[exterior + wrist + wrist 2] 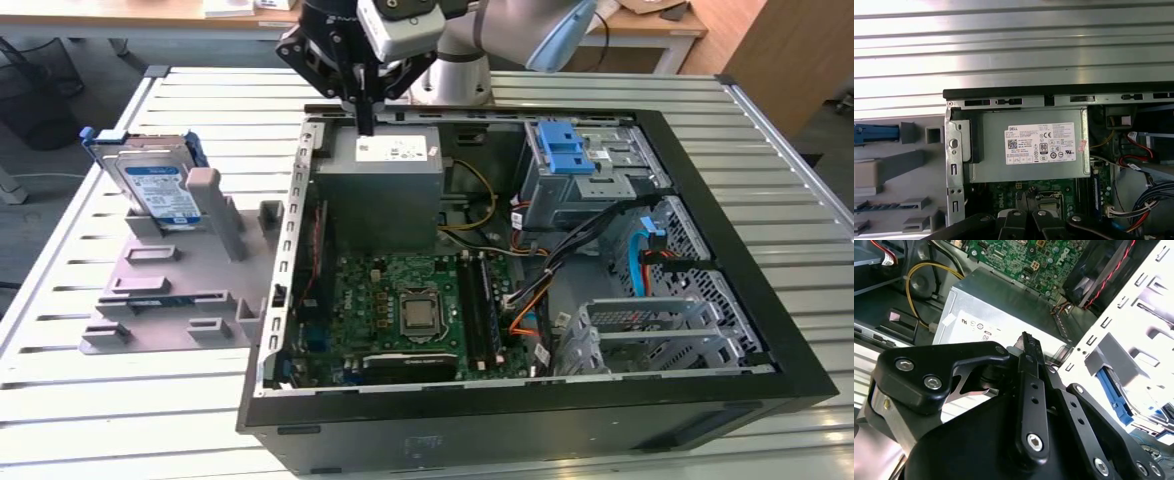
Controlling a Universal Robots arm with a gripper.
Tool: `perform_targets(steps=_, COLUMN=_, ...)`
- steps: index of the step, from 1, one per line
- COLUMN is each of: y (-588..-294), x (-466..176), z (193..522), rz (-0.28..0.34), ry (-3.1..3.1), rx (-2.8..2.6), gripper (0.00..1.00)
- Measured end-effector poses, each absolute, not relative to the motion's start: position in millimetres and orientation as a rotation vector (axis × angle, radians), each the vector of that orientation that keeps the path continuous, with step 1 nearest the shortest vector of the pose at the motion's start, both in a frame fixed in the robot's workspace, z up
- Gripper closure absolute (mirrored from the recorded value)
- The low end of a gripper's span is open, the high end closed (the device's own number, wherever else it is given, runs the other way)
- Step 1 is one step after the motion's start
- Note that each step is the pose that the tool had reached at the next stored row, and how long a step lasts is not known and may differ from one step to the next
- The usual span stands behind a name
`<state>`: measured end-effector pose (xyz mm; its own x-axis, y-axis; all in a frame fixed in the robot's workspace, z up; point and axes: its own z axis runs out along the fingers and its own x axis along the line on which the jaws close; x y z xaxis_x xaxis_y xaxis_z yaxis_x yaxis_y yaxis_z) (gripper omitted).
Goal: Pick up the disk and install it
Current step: 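Reach for the disk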
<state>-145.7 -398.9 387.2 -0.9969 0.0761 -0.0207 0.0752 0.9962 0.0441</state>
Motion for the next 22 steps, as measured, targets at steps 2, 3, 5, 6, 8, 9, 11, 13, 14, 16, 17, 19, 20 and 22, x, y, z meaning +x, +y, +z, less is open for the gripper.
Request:
perform_targets(steps=2, y=-398.9, x=-147.4, z=386.9, rz=0.067, ry=3.116, rx=0.118, gripper=0.89)
perform_targets(steps=3, y=-398.9, x=-148.1, z=386.7, rz=0.068, ry=3.116, rx=0.118, gripper=0.89)
perform_targets(steps=5, y=-398.9, x=-149.5, z=386.4, rz=0.068, ry=3.116, rx=0.118, gripper=0.89)
perform_targets(steps=6, y=-398.8, x=-150.1, z=386.3, rz=0.068, ry=3.116, rx=0.118, gripper=0.89)
perform_targets(steps=8, y=-398.6, x=-152.1, z=386.1, rz=0.067, ry=3.116, rx=0.118, gripper=0.89)
perform_targets(steps=9, y=-398.5, x=-153.3, z=385.9, rz=0.067, ry=3.116, rx=0.118, gripper=0.89)
perform_targets(steps=11, y=-397.2, x=-156.2, z=385.7, rz=0.067, ry=3.116, rx=0.118, gripper=0.89)
perform_targets(steps=13, y=-395.5, x=-158.9, z=385.6, rz=0.068, ry=3.116, rx=0.118, gripper=0.89)
perform_targets(steps=14, y=-394.6, x=-160.2, z=385.6, rz=0.067, ry=3.116, rx=0.118, gripper=0.89)
perform_targets(steps=16, y=-392.7, x=-163.2, z=385.5, rz=0.067, ry=3.116, rx=0.118, gripper=0.89)
perform_targets(steps=17, y=-391.7, x=-164.6, z=385.4, rz=0.067, ry=3.116, rx=0.118, gripper=0.89)
perform_targets(steps=19, y=-389.8, x=-167.4, z=385.3, rz=0.067, ry=3.116, rx=0.118, gripper=0.89)
perform_targets(steps=20, y=-388.7, x=-168.9, z=385.2, rz=0.068, ry=3.116, rx=0.118, gripper=0.89)
perform_targets(steps=22, y=-386.4, x=-171.9, z=385.1, rz=0.067, ry=3.116, rx=0.118, gripper=0.89)
